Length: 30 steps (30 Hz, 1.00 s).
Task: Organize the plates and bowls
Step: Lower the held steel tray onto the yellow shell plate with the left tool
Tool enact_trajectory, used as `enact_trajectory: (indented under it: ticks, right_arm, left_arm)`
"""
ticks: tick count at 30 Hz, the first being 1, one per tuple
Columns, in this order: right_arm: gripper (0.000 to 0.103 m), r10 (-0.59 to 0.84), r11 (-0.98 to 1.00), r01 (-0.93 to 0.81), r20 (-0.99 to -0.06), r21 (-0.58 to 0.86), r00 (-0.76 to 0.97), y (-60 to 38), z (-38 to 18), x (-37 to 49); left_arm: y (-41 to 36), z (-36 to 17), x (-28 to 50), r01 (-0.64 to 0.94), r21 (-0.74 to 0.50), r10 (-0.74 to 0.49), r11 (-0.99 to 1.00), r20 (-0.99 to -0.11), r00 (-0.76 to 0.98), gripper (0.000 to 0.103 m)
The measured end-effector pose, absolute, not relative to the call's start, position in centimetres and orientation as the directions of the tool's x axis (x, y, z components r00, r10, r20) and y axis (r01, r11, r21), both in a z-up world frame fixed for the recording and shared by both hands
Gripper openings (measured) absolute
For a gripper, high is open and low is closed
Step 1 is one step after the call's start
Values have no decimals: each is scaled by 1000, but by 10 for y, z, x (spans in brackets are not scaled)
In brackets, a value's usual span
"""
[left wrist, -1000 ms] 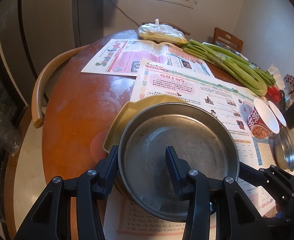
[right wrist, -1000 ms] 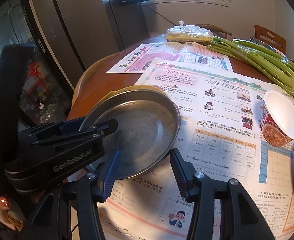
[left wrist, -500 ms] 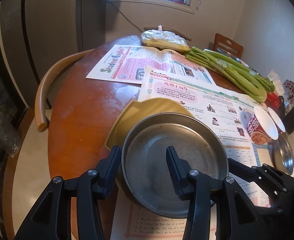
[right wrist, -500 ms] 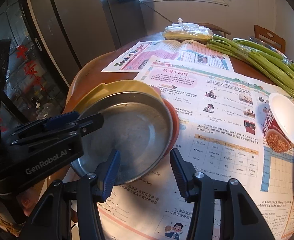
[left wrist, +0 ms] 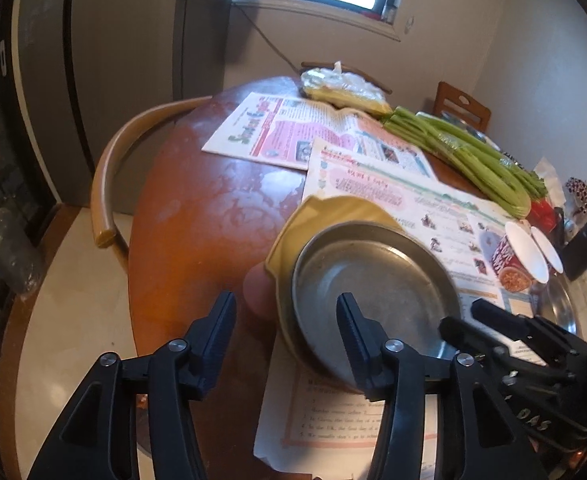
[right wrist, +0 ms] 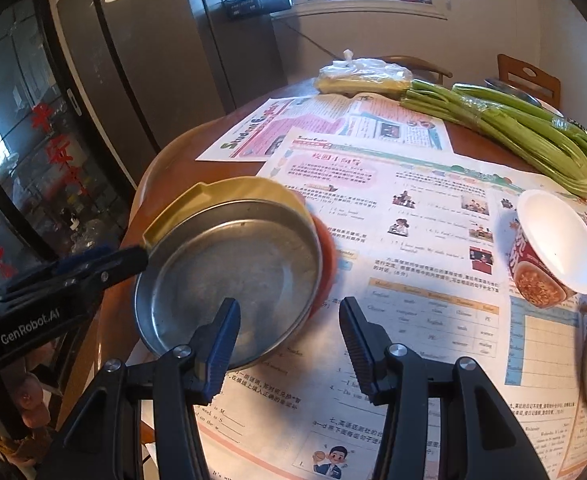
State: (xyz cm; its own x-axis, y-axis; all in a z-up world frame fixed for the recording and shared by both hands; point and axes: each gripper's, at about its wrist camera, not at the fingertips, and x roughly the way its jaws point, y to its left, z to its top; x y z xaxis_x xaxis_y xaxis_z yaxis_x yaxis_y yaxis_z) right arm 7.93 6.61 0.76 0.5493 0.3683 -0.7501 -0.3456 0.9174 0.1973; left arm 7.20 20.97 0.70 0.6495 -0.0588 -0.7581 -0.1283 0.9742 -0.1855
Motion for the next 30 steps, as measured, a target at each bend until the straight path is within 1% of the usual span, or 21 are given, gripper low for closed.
enact_trajectory:
  ticks: [5, 14, 16, 20, 30]
  right_arm:
    - [52, 370, 918, -337, -758, 210, 538, 59, 5, 78]
    - [52, 409, 905, -331, -759, 268, 507, 46, -1, 82]
    - [52, 419, 900, -337, -759, 275, 498, 47, -2, 82]
    - [52, 429, 893, -353, -762, 278, 485, 50, -4, 83]
    - [52, 410, 905, -319, -773, 280, 484, 36, -14, 93]
  left_arm:
    - [212, -7, 78, -141, -222, -88, 965, -779, 621, 57]
    - [195, -20, 90, -124, -231, -117, 965, -803, 584, 57]
    - [191, -22, 93, -107, -259, -152, 960, -802, 577, 58]
    - [181, -21, 97, -101, -216, -120, 971, -807, 578, 57]
    - [149, -20, 123, -44, -203, -143, 978, -813, 565, 57]
